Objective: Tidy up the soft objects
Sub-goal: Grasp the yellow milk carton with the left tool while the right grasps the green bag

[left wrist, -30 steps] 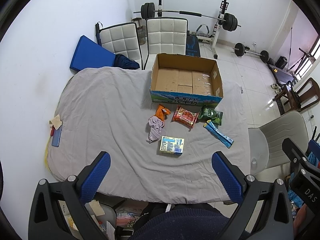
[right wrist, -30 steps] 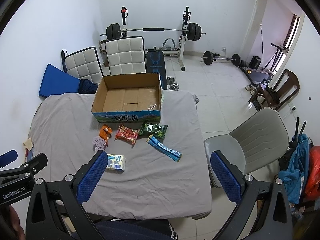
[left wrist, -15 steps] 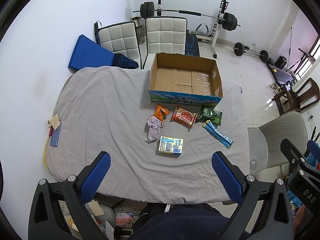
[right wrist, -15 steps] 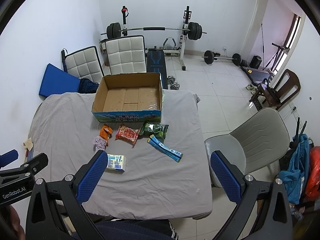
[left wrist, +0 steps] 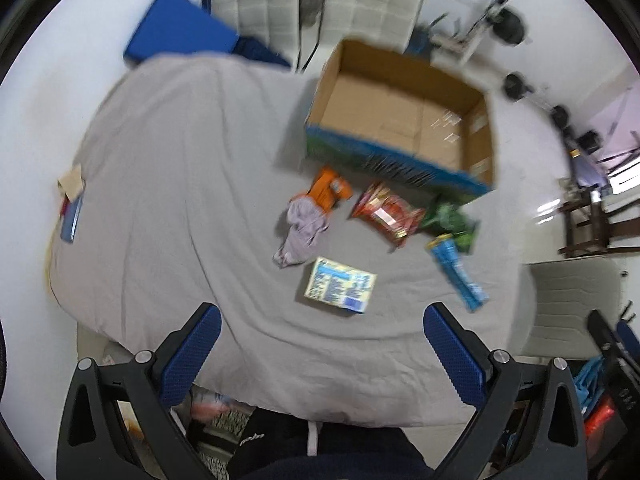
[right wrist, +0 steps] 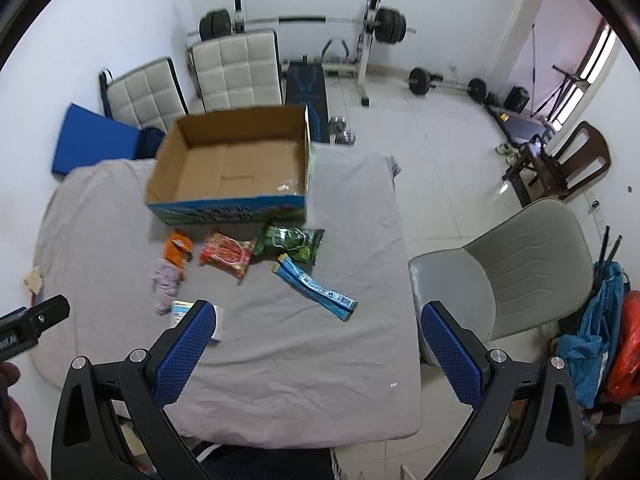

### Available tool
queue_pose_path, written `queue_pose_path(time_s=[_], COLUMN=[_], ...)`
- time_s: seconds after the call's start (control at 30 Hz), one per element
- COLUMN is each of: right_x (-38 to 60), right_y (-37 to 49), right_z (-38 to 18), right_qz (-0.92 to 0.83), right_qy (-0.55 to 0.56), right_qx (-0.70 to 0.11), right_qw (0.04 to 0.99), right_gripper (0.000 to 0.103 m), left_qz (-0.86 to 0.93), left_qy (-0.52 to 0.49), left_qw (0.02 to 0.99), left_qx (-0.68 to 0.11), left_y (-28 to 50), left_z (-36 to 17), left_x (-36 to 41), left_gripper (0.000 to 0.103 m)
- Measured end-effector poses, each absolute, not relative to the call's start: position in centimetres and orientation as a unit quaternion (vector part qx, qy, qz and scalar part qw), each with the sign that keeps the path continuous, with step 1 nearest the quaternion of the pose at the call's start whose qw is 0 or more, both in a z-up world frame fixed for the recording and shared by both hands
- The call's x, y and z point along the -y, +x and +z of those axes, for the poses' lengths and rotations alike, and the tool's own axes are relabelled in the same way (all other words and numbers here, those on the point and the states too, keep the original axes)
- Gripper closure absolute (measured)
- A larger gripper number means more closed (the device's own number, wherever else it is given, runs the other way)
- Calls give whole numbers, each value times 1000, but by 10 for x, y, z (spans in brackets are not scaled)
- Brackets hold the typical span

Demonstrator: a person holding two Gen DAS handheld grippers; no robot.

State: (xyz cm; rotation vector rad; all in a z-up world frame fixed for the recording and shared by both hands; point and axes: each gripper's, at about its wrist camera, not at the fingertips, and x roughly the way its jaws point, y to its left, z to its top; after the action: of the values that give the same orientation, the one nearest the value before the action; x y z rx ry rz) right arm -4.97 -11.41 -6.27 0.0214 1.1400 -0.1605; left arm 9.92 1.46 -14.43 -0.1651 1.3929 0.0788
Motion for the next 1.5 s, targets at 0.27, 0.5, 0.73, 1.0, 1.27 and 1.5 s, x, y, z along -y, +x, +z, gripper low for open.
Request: queue_pose_path(time_s=[0.27, 0.5, 0.73, 1.0, 1.27, 1.5], right_x=[124, 103, 73, 57, 50, 27], right_y=[58, 132, 164, 153, 163, 143], right_z=[-200, -314, -387, -407, -422, -447], right_qz=[-18, 70, 145, 125, 123, 105], right_qy=[-66, -179, -241, -167, -24, -115], right_qx=[-588, -612, -612, -677, -713, -724], right_qw=[806, 767, 739, 706, 690, 672], right_gripper=[0, 2, 14, 51, 41, 48], left_qz=[58, 81, 100, 118, 105, 82], left_qy=[-120, -114, -146, -166, -194, -279], left_qw=[707, 680, 656, 656, 636, 568], left_qx=[-695, -720, -733, -727, -739, -770], left_y=[152, 171, 152, 144, 139, 109], left_z=[-244, -298, -323, -326, -336, -361], left_x=[-21, -20, -39, -66, -78, -77], left_gripper=[0, 0, 0, 0, 0, 0])
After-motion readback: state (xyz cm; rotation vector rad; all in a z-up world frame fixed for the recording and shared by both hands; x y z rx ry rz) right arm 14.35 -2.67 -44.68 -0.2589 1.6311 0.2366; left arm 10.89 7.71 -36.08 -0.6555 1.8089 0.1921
